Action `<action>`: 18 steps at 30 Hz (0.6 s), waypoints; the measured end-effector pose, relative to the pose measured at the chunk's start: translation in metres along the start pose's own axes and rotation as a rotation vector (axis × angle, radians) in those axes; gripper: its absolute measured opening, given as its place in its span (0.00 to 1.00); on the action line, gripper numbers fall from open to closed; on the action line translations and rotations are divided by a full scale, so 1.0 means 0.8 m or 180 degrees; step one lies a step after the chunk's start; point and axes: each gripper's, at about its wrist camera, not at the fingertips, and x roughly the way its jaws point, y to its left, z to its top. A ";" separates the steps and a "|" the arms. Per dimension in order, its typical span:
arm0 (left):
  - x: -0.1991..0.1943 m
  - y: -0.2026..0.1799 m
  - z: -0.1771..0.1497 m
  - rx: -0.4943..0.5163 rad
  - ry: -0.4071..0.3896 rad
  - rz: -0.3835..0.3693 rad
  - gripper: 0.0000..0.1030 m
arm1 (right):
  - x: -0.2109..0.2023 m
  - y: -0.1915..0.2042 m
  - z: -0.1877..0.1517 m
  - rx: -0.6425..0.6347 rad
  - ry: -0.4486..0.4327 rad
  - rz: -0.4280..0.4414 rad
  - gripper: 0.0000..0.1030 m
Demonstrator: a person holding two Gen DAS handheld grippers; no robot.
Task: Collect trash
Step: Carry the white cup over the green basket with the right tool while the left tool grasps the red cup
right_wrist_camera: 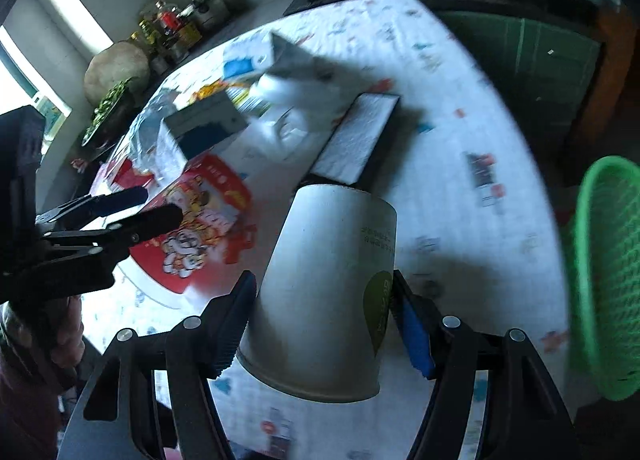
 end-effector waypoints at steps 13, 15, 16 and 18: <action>0.017 -0.023 -0.014 0.0189 0.0210 0.0078 0.68 | -0.061 -0.091 0.004 0.0226 -0.0374 -0.0578 0.63; 0.011 -0.030 -0.020 0.0216 0.0198 0.0046 0.68 | -0.071 -0.112 0.005 0.0309 -0.0429 -0.0691 0.63; 0.009 -0.034 -0.023 0.0228 0.0194 0.0022 0.68 | -0.076 -0.125 0.004 0.0355 -0.0454 -0.0769 0.63; 0.004 -0.042 -0.029 0.0243 0.0189 -0.0034 0.68 | -0.084 -0.150 0.001 0.0450 -0.0473 -0.0891 0.63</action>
